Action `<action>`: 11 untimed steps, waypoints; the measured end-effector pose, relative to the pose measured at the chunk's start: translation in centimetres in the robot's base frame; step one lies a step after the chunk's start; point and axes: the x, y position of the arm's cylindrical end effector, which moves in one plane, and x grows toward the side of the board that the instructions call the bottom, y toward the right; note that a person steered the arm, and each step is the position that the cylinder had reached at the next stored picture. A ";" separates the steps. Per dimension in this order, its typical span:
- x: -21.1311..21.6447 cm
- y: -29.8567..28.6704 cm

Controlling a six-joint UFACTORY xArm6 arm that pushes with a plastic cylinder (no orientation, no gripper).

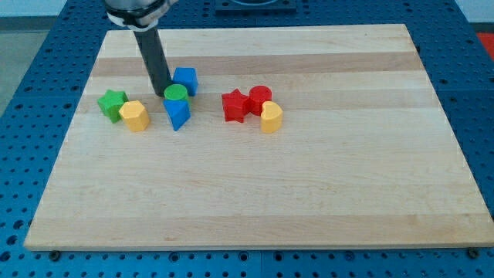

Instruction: Slide the red star to the bottom of the heart

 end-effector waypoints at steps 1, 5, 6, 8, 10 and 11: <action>1.8 1.6; 5.4 11.1; 6.7 11.8; 9.4 14.9; 9.8 15.1; 9.8 14.2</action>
